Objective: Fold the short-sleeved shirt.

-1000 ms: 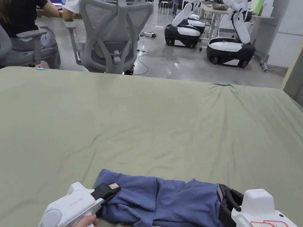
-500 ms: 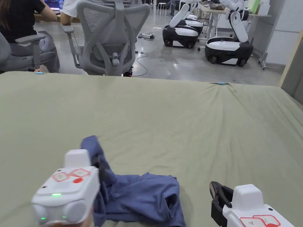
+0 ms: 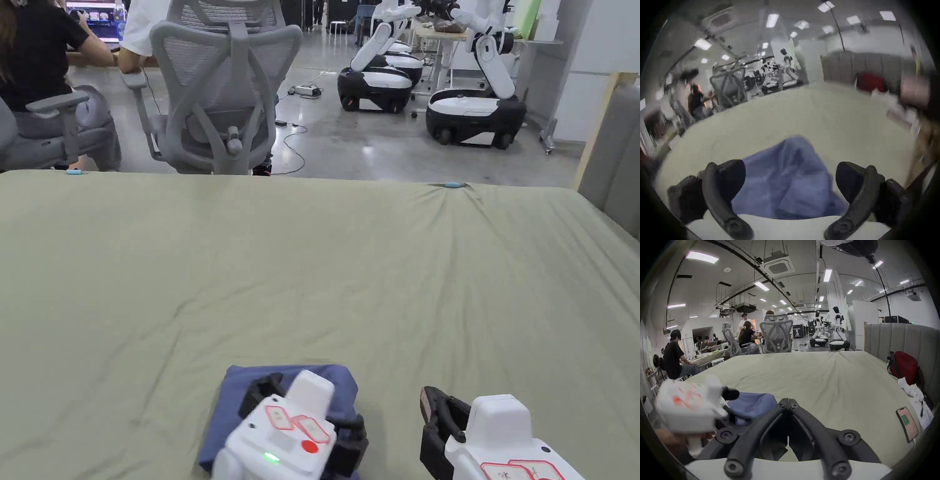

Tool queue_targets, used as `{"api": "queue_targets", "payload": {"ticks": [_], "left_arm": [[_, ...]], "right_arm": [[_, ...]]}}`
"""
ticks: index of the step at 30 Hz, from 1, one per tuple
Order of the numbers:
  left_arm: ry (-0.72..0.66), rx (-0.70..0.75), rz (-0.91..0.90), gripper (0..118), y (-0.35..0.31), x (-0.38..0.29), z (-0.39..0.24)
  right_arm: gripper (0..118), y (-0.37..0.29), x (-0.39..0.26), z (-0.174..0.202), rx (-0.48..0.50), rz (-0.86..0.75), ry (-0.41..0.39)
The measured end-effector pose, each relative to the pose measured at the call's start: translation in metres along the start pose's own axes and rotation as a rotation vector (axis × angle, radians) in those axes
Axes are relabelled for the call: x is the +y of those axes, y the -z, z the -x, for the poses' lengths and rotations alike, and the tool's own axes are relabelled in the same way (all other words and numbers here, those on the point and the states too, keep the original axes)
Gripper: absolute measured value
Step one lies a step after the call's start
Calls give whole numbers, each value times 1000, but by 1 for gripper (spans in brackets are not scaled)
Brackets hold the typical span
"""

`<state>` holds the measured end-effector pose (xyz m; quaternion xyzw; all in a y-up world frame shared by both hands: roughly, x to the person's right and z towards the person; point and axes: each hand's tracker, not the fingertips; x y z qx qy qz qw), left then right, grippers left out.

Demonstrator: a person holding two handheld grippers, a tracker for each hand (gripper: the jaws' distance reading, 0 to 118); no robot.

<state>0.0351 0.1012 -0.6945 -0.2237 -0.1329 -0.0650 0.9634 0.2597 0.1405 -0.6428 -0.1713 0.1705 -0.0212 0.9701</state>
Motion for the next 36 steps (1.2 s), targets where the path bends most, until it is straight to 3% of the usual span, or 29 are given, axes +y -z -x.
{"api": "queue_targets", "payload": {"ticks": [4, 6, 7, 8, 9, 10, 11, 14, 19, 23, 25, 29, 31, 32, 33, 34, 35, 36], "left_arm": [[-383, -76, -89, 111, -31, 22, 54], [-524, -69, -33, 111, -21, 22, 71], [-569, -84, 1, 102, -14, 17, 78], [-591, -104, 56, 81, -5, 13, 80], [-608, -110, 89, 47, 3, 11, 75], [-613, -100, 109, 4, 9, 6, 70], [-604, -99, 123, 0, 13, 2, 63], [-610, -203, 178, 0, 25, -9, 37], [-527, -189, 225, 0, 46, -22, 1], [-520, -168, 170, 0, 28, -8, 16], [-475, -135, 115, 0, 10, 1, 35], [-552, -90, 65, 0, -21, 2, 92], [-597, -75, 56, 0, -30, -7, 122], [-637, -82, 53, 5, -33, -13, 138], [-672, -83, 59, 22, -35, -20, 153], [-708, -78, 67, 65, -36, -28, 167], [-757, -67, 87, 100, -35, -38, 180], [-801, -82, 96, 118, -33, -46, 189]], "right_arm": [[0, 0, 0, -2, 3, 1, 3], [0, -1, 0, -3, -1, -4, 9], [0, -2, 0, -4, -2, -5, 14], [0, -1, 0, -5, -3, -5, 20], [0, -1, 0, -5, -5, -4, 26], [0, -1, 0, -6, -7, -2, 30], [0, -1, 1, -7, -7, -1, 34], [0, 0, 0, -8, -14, 2, 41], [0, 5, 0, -10, -22, 32, 50], [0, 26, 2, -2, -40, 160, 4], [0, 44, -1, 7, 31, 184, 44], [0, 95, -16, 36, 138, 293, 74], [0, 115, -29, 42, 193, 335, 144], [0, 122, -35, 43, 198, 351, 172], [0, 125, -41, 44, 189, 366, 177], [0, 129, -47, 43, 179, 381, 176], [0, 132, -52, 42, 171, 391, 169], [0, 132, -56, 40, 153, 393, 162]]}}
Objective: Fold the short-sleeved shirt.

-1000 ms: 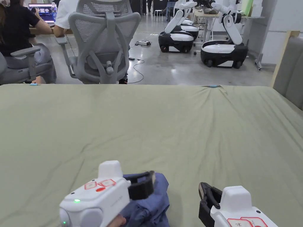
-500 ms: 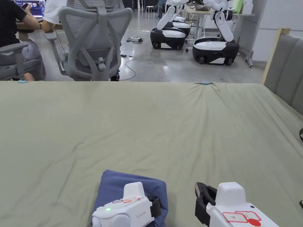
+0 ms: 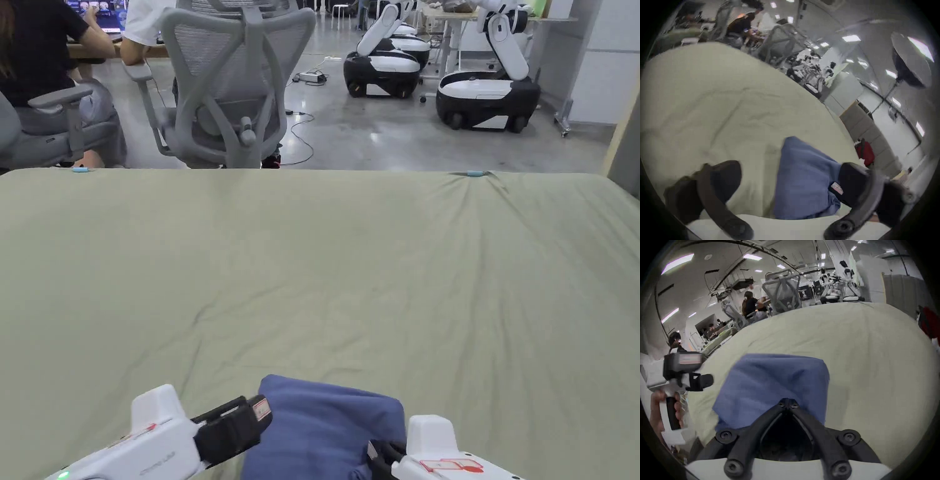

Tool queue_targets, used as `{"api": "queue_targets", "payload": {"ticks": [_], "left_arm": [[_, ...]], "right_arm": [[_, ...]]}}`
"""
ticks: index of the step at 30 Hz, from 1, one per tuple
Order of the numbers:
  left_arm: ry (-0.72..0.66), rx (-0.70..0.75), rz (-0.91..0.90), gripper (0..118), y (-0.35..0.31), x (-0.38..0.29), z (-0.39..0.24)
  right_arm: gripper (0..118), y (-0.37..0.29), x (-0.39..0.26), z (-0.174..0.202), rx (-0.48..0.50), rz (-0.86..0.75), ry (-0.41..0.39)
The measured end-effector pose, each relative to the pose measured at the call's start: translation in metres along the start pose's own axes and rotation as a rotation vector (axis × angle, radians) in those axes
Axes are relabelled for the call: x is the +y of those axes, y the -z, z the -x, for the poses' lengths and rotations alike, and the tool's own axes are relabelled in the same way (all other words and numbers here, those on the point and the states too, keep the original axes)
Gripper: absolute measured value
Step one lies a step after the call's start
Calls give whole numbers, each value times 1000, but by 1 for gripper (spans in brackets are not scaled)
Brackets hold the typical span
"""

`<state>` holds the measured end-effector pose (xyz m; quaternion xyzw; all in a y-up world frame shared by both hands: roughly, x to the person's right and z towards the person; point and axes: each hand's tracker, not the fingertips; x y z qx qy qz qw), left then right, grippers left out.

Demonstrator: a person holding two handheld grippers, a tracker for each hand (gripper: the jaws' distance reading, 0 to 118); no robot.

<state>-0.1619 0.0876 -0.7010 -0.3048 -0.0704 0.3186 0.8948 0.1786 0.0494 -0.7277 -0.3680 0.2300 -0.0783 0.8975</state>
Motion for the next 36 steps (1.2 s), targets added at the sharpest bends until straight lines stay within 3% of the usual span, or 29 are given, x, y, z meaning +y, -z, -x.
{"api": "queue_targets", "payload": {"ticks": [4, 7, 9, 11, 12, 15, 17, 23, 28, 36], "left_arm": [[-336, -227, 120, 112, 27, -3, 42], [-420, -384, 248, 109, 68, -25, 40], [-385, -423, 244, 86, 85, -35, 25], [-294, -260, 244, 35, 92, -34, 9], [-236, -218, 239, 32, 93, -32, 5], [-161, -210, 215, 28, 78, -20, -3], [-42, -155, 190, 28, 61, -8, -6], [94, -37, 116, 27, 9, 43, 45], [139, 81, 91, 27, -40, 102, 122], [27, 188, 110, 27, -110, 215, 288]], "right_arm": [[0, -4, 5, -7, -61, -16, -4], [0, -3, 6, -5, -64, -11, -26], [0, -4, 6, -3, -66, -16, -37], [0, -5, 7, 4, -105, -18, -80], [0, -4, 8, 8, -126, -10, -109], [0, -3, 18, 28, -135, -28, -160], [0, -2, 29, 51, -128, -58, -204], [0, 18, 57, 148, -57, -148, -299], [0, 55, 63, 231, 23, -147, -352], [0, 115, 61, 334, 134, -114, -418]]}}
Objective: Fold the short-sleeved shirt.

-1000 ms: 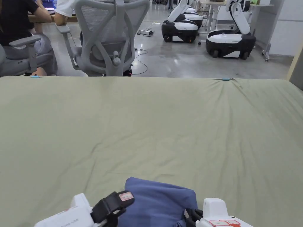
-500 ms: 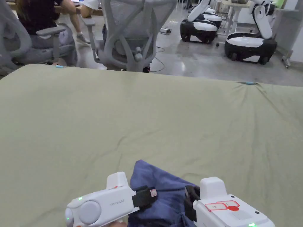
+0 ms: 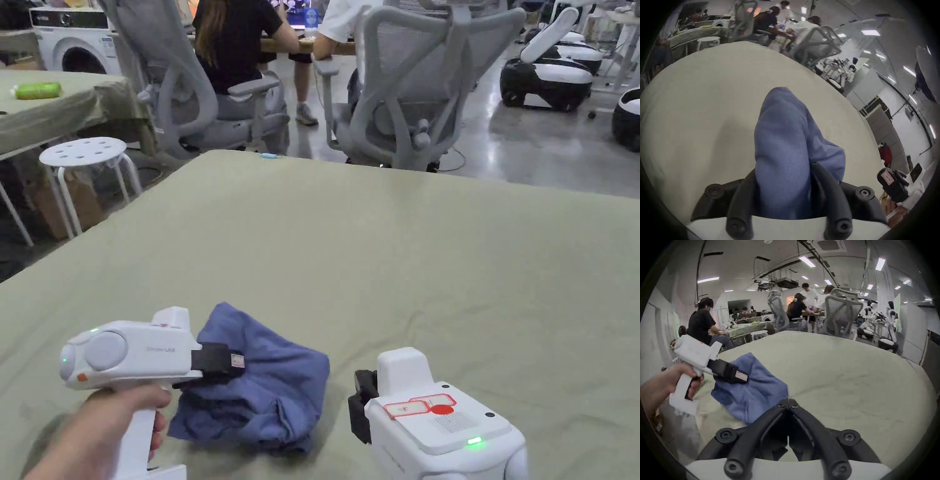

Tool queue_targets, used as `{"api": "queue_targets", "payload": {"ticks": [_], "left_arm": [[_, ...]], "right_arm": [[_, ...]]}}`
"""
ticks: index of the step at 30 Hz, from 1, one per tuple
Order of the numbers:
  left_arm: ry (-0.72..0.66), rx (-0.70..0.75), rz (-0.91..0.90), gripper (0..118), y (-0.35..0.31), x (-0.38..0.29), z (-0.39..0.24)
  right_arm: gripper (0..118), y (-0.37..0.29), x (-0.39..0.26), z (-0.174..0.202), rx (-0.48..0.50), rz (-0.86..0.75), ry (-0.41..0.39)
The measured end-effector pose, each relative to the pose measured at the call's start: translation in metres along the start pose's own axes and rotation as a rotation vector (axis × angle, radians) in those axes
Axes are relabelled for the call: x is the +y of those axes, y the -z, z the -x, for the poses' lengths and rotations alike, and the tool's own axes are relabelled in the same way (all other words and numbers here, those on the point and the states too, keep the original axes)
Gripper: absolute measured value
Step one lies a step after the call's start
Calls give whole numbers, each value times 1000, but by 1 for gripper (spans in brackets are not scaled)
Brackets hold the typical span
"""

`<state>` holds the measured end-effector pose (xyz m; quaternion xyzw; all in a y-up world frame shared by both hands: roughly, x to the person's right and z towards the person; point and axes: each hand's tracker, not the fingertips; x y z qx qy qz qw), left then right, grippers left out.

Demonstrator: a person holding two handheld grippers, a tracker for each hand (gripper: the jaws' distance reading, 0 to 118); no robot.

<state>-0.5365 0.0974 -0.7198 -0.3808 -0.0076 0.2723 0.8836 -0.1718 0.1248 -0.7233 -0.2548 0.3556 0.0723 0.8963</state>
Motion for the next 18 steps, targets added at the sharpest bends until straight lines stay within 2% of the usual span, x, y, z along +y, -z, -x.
{"api": "queue_targets", "payload": {"ticks": [3, 4, 6, 7, 8, 10, 12, 14, 15, 16, 17, 18], "left_arm": [[77, 46, 87, 29, -3, 12, 34], [83, 50, 106, 40, -2, 12, 43], [44, 41, 68, 74, -2, 9, 47], [57, 72, 24, 85, -7, 9, 47], [77, 91, -7, 85, -13, 8, 47], [96, 155, -30, 82, -33, 13, 51], [136, 293, -61, 77, -55, 13, 52], [136, 328, -82, 71, -77, 9, 51], [121, 356, -99, 53, -85, 6, 46], [133, 381, -121, 17, -93, 0, 39], [135, 396, -156, 0, -100, -4, 34], [107, 408, -194, 0, -107, -9, 25]], "right_arm": [[0, 21, 7, 22, 24, 13, -10], [0, 25, 8, 27, 33, 18, -16], [0, 32, 8, 33, 40, 30, -17], [0, 34, 7, 34, 46, 37, -13], [0, 34, 7, 34, 50, 40, -11], [0, 33, 6, 34, 49, 43, -22], [0, 29, 5, 30, 46, 42, -21], [0, 20, 6, 26, 44, 37, -11], [0, 16, 6, 24, 41, 32, -8], [0, 10, 7, 20, 34, 24, -1], [0, 4, 8, 15, 32, 19, 9], [0, -4, 8, 11, 30, 13, 17]]}}
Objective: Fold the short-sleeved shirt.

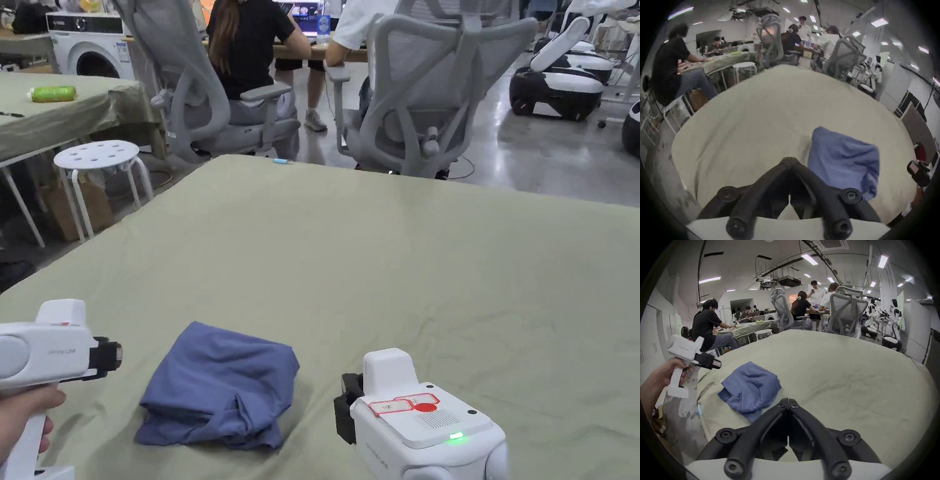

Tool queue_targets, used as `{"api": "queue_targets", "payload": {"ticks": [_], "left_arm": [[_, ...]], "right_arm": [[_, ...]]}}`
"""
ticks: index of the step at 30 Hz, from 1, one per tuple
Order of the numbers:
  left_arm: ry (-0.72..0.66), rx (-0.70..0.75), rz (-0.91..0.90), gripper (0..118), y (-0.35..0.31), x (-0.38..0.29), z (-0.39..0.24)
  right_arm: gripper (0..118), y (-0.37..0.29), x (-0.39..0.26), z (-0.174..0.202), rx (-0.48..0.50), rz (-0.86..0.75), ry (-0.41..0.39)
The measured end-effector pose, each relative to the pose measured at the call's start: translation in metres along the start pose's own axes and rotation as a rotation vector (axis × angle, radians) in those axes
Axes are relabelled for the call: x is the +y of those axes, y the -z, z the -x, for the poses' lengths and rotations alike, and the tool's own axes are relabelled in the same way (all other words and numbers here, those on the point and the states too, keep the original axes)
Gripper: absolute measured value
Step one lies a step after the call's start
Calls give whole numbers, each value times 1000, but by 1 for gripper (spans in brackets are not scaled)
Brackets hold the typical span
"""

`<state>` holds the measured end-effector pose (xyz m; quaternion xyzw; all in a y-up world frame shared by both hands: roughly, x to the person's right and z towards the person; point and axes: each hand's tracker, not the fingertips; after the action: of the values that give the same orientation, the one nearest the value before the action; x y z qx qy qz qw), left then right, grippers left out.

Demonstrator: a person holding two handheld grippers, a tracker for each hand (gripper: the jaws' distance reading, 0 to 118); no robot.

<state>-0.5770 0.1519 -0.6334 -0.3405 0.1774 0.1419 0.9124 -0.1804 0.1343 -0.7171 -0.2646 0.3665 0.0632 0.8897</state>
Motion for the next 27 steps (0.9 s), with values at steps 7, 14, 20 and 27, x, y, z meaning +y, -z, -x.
{"api": "queue_targets", "payload": {"ticks": [7, 14, 20, 27], "left_arm": [[27, -112, -190, 0, -74, -29, -123], [199, -205, -446, 0, -129, -48, -312], [313, -260, -642, 0, -173, -48, -439], [369, -259, -726, 0, -208, -39, -510]], "right_arm": [[0, -79, -2, -55, -98, -82, 17], [0, -202, -9, -164, -359, -193, 2], [0, -294, 2, -256, -549, -288, -11], [0, -354, 20, -300, -618, -350, -33]]}}
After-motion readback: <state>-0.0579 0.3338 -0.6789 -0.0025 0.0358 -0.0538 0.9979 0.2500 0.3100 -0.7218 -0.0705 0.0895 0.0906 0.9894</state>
